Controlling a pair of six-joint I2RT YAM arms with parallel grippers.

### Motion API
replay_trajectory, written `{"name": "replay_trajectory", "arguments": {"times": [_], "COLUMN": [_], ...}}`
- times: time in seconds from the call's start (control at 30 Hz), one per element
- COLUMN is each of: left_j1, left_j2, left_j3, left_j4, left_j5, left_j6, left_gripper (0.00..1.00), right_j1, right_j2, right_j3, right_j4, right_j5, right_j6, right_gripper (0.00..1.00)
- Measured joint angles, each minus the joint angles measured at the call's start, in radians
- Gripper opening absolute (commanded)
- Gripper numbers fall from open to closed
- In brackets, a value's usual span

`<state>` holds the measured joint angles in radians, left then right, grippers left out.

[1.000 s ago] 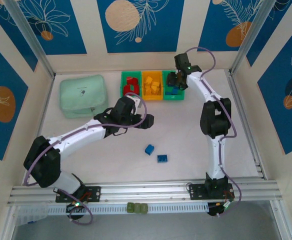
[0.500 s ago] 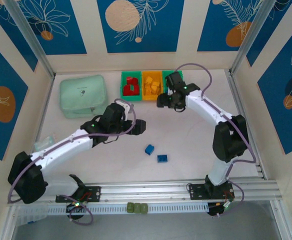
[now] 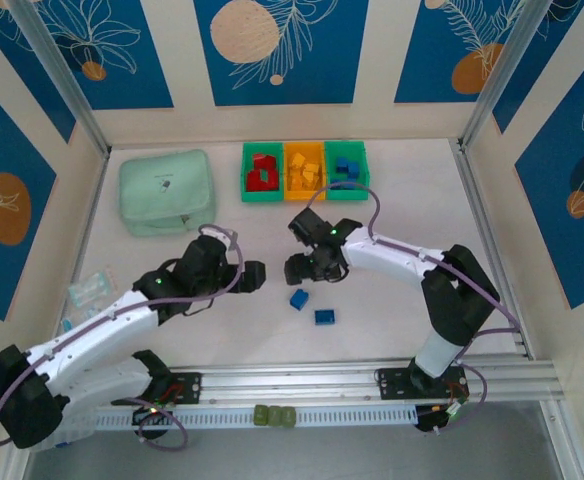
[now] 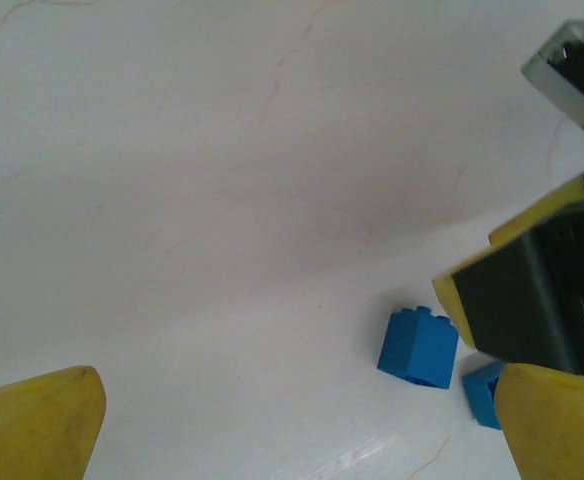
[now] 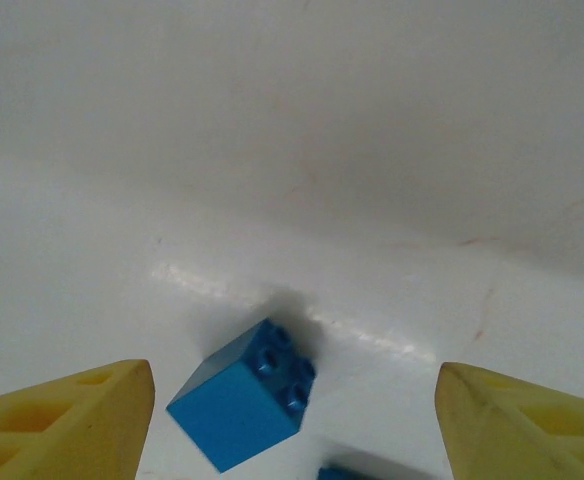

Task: Sort the legos into containers by color
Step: Pick up the lego from the bottom-center of the table.

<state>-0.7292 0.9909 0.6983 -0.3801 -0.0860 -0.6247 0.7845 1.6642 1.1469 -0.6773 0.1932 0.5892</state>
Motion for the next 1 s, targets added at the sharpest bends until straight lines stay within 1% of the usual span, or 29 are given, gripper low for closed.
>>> {"name": "replay_trajectory", "arguments": {"times": [0.1, 0.23, 0.43, 0.63, 0.9, 1.0], "left_j1": [0.001, 0.001, 0.001, 0.001, 0.005, 0.006], "left_j2": [-0.033, -0.075, -0.105, -0.106, -0.106, -0.106], "left_j3": [-0.03, -0.058, -0.073, -0.075, -0.075, -0.075], "left_j4": [-0.012, -0.03, -0.04, -0.052, -0.055, -0.055], "left_j5": [-0.018, -0.038, -0.054, -0.063, -0.066, -0.066], "left_j6": [-0.023, -0.042, -0.052, -0.056, -0.056, -0.056], "left_gripper": [0.99, 0.99, 0.99, 0.99, 0.99, 0.99], "right_j1": [0.035, 0.077, 0.103, 0.122, 0.126, 0.124], "right_j2": [0.003, 0.038, 0.109, 0.172, 0.176, 0.176], "right_j3": [-0.011, -0.01, -0.009, 0.022, 0.026, 0.03], "right_j4": [0.011, 0.032, 0.037, 0.03, 0.025, 0.019], "right_j5": [0.0, 0.001, -0.002, 0.021, 0.046, 0.05], "right_j6": [0.026, 0.017, -0.02, -0.039, -0.039, -0.038], "right_gripper": [0.73, 0.71, 0.71, 0.63, 0.49, 0.47]}}
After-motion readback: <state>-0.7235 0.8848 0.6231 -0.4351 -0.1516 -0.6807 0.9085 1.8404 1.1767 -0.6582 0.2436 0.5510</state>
